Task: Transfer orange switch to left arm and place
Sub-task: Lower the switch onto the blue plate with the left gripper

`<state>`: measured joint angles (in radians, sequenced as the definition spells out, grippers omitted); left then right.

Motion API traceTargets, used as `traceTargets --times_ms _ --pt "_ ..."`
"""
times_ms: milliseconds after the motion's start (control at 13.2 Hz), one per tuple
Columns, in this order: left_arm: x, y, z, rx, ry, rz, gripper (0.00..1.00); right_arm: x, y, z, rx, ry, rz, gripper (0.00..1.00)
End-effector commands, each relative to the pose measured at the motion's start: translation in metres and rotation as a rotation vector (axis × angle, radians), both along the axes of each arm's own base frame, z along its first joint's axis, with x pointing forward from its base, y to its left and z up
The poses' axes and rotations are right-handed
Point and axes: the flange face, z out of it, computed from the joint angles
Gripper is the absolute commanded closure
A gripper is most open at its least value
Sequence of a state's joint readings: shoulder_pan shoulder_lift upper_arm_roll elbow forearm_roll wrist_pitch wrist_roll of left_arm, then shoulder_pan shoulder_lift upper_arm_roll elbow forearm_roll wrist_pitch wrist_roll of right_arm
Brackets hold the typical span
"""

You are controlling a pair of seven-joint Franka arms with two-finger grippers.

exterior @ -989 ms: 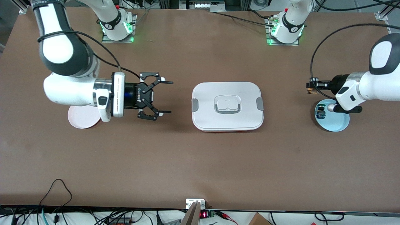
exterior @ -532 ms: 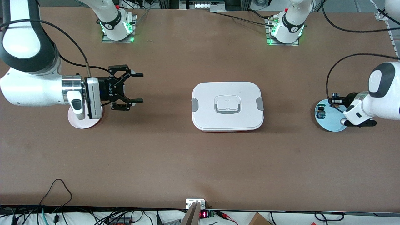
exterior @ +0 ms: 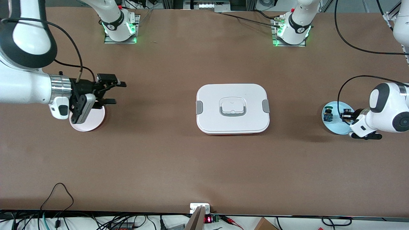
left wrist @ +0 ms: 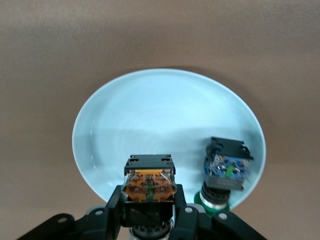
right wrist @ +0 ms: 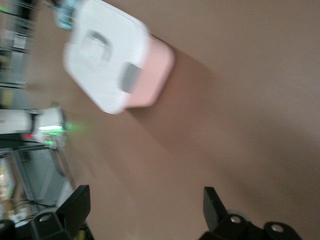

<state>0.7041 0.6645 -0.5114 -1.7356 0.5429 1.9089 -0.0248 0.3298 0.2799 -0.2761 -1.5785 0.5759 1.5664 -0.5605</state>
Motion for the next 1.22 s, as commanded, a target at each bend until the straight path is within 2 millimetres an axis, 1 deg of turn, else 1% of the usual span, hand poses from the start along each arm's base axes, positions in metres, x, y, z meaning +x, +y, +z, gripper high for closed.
traceTargets --times_ms 0,228,304,456,532,608,684,760,837,913,989,1065,1141 --pt "0.004 0.008 -0.013 0.009 -0.016 -0.040 0.98 0.002 -0.019 0.018 -0.300 -0.008 -0.077 0.00" --pt "0.001 0.010 -0.029 -0.003 -0.006 -0.035 0.97 0.000 -0.044 0.016 -0.468 0.072 -0.267 0.00" --pt "0.000 0.015 -0.033 0.000 -0.009 -0.031 0.94 -0.005 -0.047 0.015 -0.541 0.114 -0.322 0.00" --pt "-0.001 0.017 -0.040 0.019 -0.003 -0.053 0.89 -0.008 -0.051 0.030 -0.631 0.114 -0.377 0.00" --pt "-0.001 0.017 -0.040 0.020 -0.003 -0.055 0.81 -0.009 -0.061 0.038 -0.664 0.103 -0.378 0.00" --pt "0.000 0.016 -0.039 0.021 -0.004 -0.056 0.64 -0.008 -0.083 0.041 -0.695 0.084 -0.392 0.00" --pt "0.000 0.015 -0.039 0.021 -0.004 -0.057 0.29 -0.004 -0.103 0.048 -0.722 0.057 -0.414 0.00" --pt "0.000 0.018 -0.038 0.018 -0.005 -0.053 0.00 0.000 -0.128 0.052 -0.731 0.028 -0.460 0.00" --pt "0.001 0.016 -0.035 0.021 -0.008 -0.053 0.00 0.002 -0.149 0.055 -0.716 0.018 -0.514 0.00" --pt "0.004 0.013 -0.030 0.019 -0.013 -0.051 0.00 0.002 -0.152 0.060 -0.709 0.002 -0.526 0.00" --pt "0.007 0.010 -0.019 0.029 -0.024 -0.057 0.00 0.001 -0.150 0.066 -0.698 -0.014 -0.535 0.00" --pt "0.011 0.009 -0.006 0.036 -0.043 -0.059 0.00 0.001 -0.150 0.072 -0.683 -0.029 -0.563 0.00" --pt "0.019 0.003 0.017 0.044 -0.080 -0.068 0.00 0.002 -0.147 0.075 -0.669 -0.042 -0.565 0.00"
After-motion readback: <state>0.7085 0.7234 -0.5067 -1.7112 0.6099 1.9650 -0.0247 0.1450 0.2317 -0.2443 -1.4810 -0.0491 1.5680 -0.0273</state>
